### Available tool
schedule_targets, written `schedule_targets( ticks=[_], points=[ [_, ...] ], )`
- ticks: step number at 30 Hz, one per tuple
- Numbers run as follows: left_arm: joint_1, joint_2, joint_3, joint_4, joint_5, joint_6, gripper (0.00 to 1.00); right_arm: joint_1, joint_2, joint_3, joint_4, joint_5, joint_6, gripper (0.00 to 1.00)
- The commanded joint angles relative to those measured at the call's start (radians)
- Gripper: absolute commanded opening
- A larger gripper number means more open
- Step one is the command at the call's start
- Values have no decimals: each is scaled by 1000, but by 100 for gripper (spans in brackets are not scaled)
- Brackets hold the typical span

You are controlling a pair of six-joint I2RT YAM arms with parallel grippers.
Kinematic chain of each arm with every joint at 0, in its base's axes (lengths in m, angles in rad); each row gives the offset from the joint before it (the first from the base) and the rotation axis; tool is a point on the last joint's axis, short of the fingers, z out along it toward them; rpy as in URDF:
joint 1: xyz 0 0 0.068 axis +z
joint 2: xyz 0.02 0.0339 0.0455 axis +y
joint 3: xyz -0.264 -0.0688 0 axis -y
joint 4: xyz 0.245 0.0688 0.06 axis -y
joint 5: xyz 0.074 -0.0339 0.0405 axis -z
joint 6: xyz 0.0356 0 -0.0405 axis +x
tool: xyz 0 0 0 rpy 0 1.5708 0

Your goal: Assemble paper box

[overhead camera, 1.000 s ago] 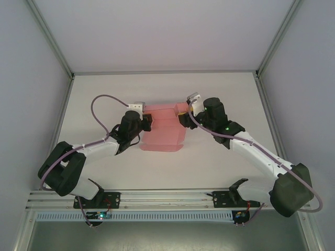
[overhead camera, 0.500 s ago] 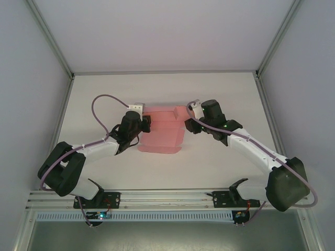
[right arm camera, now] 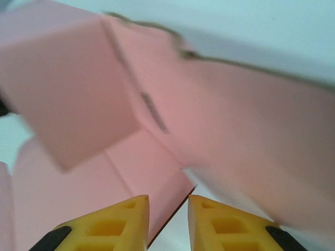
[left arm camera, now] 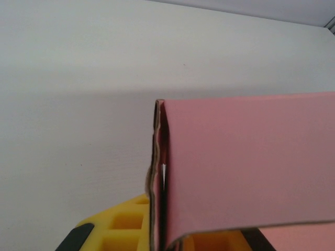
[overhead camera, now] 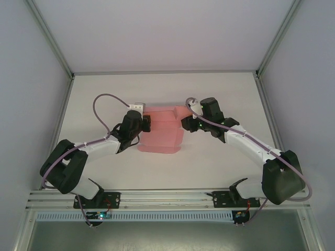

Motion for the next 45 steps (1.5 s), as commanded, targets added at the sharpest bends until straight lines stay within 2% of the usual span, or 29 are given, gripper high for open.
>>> schedule_targets(
  ticks=[1,10,14,18,27,31,33,36,40,45],
  points=[
    [-9,29,40,24,24,-11,0,13,12,30,88,-119,50,27],
    [-9,29,35,69,60,-28,0,46,105,69,99,-98,45,29],
    [-10,25,32,63,40,-25,0,85,126,108,54,-39,-17,31],
    [-9,25,25,59,25,-25,0,85,65,111,1,56,-32,35],
    [-8,6,12,45,6,-1,0,23,-112,16,-129,243,-18,35],
    [-8,-8,5,50,19,1,0,-8,-142,-20,-148,235,-38,28],
    [-8,-15,4,53,32,0,0,-20,-130,-20,-175,234,-52,22],
    [-7,-27,-2,64,49,-7,0,-27,-109,-27,-189,206,-78,17],
    [-8,-28,3,62,63,-6,0,-28,-73,-27,-168,89,-120,17],
    [-9,-7,16,52,79,-4,0,-26,-60,-26,-57,28,-103,19]
  ],
)
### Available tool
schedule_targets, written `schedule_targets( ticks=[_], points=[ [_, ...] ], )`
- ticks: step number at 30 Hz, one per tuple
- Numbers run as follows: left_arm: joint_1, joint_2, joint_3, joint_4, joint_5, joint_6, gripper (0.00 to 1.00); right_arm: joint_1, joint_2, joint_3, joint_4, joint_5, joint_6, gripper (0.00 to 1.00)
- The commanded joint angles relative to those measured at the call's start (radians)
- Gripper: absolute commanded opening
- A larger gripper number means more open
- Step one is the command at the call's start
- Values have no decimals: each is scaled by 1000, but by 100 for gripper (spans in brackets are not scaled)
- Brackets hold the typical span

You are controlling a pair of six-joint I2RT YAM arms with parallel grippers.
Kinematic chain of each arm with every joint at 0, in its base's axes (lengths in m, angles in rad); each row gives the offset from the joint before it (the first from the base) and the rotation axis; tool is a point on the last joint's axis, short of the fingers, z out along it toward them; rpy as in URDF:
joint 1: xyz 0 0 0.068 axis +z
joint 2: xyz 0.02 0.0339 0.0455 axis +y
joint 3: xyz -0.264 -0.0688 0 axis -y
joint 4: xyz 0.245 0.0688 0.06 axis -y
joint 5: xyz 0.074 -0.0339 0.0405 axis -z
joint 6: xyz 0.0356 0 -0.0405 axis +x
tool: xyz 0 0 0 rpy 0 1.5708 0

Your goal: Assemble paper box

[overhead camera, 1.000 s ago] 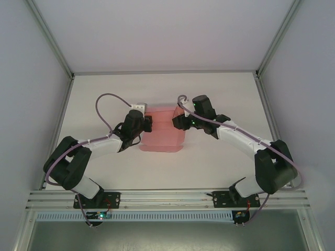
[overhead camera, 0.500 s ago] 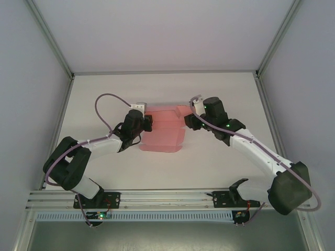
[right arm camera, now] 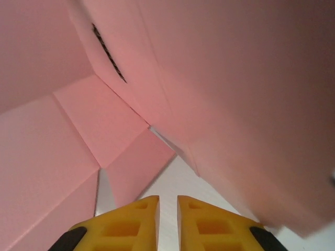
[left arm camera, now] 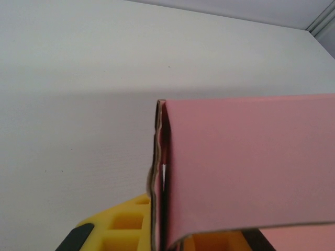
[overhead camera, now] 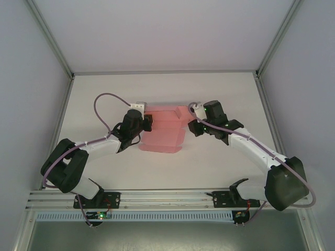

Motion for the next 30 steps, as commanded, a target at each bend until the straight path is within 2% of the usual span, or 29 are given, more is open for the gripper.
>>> schedule_targets(
  ticks=[1,5,8,18,22,24,30],
  points=[
    [-8,-5,12,25,36,10,0,-3,3,-2,101,-85,-8,21],
    [-7,6,9,36,65,8,0,-3,13,-1,179,-128,26,35],
    [-7,4,2,50,74,3,0,7,43,4,182,-105,27,42],
    [-8,10,14,61,100,-7,0,88,162,57,245,-42,53,42],
    [-7,0,5,66,88,-14,0,124,169,60,245,136,43,43],
    [-8,-9,-1,66,81,-14,0,135,162,55,245,182,36,44],
    [-7,-17,-10,55,21,-17,0,136,73,23,236,138,43,47]
  ],
)
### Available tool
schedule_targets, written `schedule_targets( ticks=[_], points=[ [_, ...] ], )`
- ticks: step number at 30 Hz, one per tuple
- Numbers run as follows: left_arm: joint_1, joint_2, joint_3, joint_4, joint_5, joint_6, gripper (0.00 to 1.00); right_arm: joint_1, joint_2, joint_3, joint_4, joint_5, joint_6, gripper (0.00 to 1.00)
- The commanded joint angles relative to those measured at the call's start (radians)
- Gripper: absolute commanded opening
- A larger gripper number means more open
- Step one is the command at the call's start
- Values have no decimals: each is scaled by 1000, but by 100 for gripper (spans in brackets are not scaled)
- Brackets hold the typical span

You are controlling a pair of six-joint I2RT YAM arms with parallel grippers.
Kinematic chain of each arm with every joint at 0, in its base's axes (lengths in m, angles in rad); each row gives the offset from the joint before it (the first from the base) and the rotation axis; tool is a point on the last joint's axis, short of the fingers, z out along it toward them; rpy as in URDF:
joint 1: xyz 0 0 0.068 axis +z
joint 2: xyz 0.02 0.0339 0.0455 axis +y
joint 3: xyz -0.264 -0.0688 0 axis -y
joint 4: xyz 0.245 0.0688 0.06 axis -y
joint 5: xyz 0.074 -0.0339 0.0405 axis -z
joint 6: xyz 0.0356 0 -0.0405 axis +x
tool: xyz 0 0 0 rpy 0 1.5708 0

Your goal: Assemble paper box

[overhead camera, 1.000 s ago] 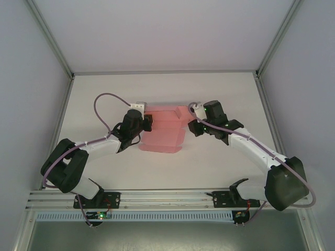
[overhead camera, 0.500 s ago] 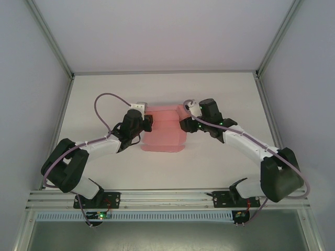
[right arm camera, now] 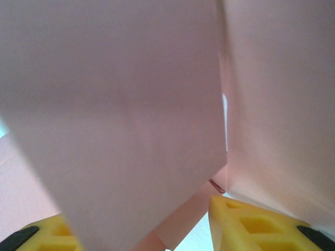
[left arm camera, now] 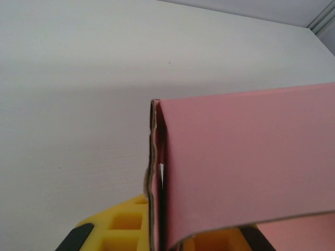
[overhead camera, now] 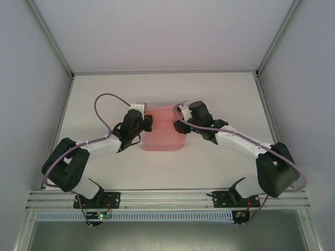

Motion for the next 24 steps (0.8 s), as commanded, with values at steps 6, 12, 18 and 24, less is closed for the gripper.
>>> schedule_targets(
  ticks=[6,12,18,24],
  points=[
    [-3,-51,-29,45,-5,-1,0,-27,-299,-78,-15,-31,-52,60],
    [8,-87,-47,41,23,6,0,-192,-571,-236,92,-23,-52,88],
    [13,-109,-59,49,72,4,0,-398,-600,-257,122,-104,27,98],
    [14,-124,-54,38,76,7,0,-508,-424,-208,111,-408,14,98]
  ],
)
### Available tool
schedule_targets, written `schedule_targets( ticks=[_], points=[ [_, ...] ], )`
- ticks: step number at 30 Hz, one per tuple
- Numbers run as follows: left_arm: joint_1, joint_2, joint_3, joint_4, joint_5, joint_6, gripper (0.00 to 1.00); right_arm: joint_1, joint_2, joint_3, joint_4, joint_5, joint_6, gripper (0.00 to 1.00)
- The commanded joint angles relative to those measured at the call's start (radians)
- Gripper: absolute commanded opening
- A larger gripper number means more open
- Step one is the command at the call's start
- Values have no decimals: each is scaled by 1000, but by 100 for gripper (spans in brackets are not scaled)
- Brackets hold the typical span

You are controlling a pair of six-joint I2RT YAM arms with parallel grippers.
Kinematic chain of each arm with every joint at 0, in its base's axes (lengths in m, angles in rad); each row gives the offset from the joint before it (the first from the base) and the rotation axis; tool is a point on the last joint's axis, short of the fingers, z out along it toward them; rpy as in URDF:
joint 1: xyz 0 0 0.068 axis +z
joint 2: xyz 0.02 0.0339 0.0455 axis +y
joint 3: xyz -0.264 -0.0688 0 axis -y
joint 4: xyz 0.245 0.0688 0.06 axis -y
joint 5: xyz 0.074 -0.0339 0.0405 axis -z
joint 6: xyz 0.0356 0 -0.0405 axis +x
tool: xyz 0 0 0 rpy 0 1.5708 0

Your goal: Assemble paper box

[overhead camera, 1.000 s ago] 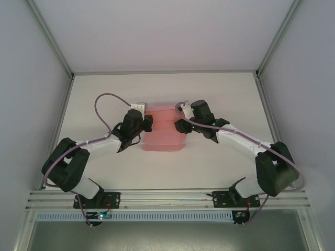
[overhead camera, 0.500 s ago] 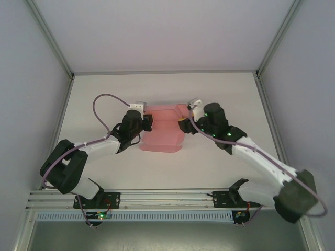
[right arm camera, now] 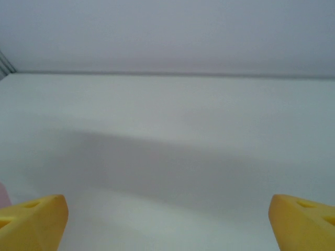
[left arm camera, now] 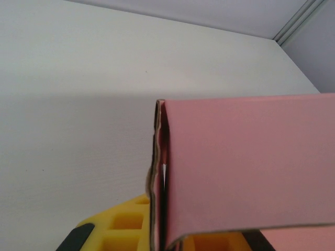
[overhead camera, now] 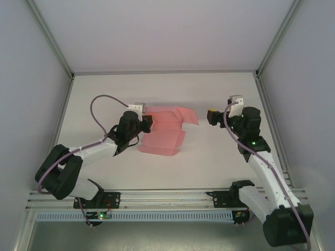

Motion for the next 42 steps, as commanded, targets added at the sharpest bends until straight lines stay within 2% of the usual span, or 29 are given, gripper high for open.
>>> schedule_targets(
  ticks=[1,4,11,24,28,32,37,39,42],
  points=[
    [8,-31,-5,16,8,12,0,-6,89,44,14,-302,-18,98],
    [8,-28,-3,19,1,7,0,5,179,59,18,-454,-69,98],
    [10,-20,11,7,-18,5,0,87,303,106,24,-527,-92,89],
    [10,28,40,-1,-12,-12,0,231,384,131,111,-471,-33,88],
    [9,38,45,-4,-17,-11,0,258,406,150,111,-441,-40,83],
    [8,42,47,-10,-19,-10,0,287,404,155,104,-378,-78,79],
    [10,41,53,-19,-13,-6,0,364,389,173,49,-168,-180,75],
    [11,44,58,-27,-13,-8,0,406,388,181,60,-40,-191,68],
    [10,52,66,-38,-5,-13,0,457,412,207,88,179,-139,52]
  ],
)
